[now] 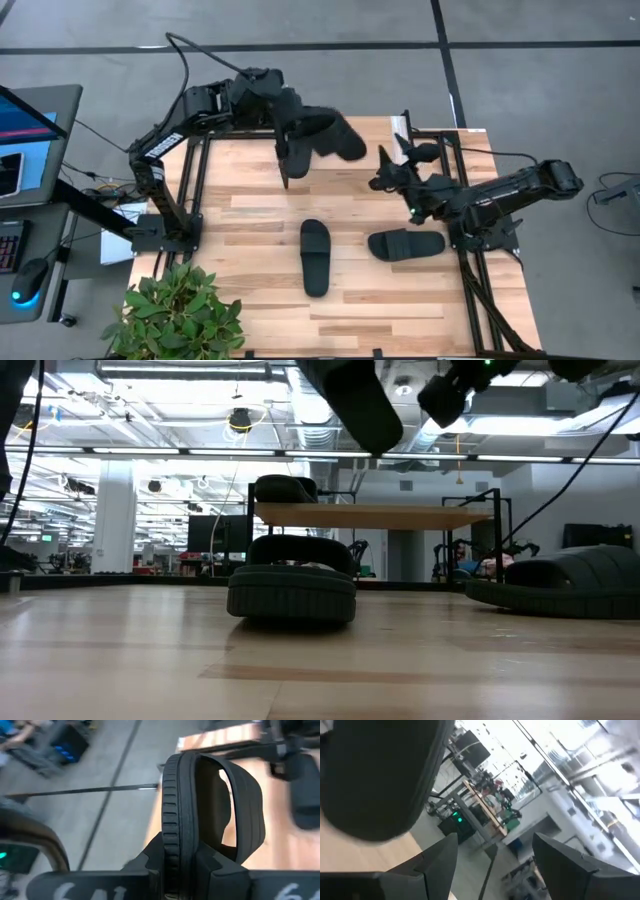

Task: Pick and place slides into the shelf
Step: Put the black slide on the shelf

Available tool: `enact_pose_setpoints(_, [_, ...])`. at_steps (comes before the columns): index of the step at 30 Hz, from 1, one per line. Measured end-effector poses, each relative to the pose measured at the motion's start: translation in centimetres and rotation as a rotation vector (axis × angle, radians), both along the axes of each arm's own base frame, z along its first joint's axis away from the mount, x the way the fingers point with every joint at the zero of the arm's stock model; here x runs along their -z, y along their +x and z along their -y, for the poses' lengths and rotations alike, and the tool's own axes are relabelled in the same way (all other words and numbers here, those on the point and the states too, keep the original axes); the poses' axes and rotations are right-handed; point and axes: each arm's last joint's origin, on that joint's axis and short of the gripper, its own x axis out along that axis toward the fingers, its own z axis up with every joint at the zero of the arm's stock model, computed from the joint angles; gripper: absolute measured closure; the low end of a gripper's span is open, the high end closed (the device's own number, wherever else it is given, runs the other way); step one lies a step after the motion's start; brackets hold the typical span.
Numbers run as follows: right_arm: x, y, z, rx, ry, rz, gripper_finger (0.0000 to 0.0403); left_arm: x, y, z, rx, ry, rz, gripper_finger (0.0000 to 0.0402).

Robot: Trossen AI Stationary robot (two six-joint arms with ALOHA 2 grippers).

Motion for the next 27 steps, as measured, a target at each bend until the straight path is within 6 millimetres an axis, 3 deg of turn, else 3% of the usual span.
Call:
enact_pose_setpoints(7, [0.5, -2.2, 1.7, 0.121, 0.056, 0.112, 0.0154, -0.6, 0.2, -1.4, -0.056, 0.094, 0.041, 0.0371])
enact_pose_setpoints(11, [1.1, -2.5, 2.3, 0.206, 0.068, 0.090, 0.0154, -0.3, 0.1, -2.0, -0.026, 0.046, 0.040, 0.0371])
enact_pose_setpoints(19, [2.1, -2.4, 3.1, 0.255, 0.070, 0.052, 0.0154, 1.2, -0.6, -1.1, 0.086, -0.111, -0.094, 0.0371])
enact_pose_setpoints(27, [2.4, -2.3, 3.1, 0.249, 0.088, 0.101, 0.0154, 2.0, -1.0, 0.2, 0.117, -0.148, -0.209, 0.0371])
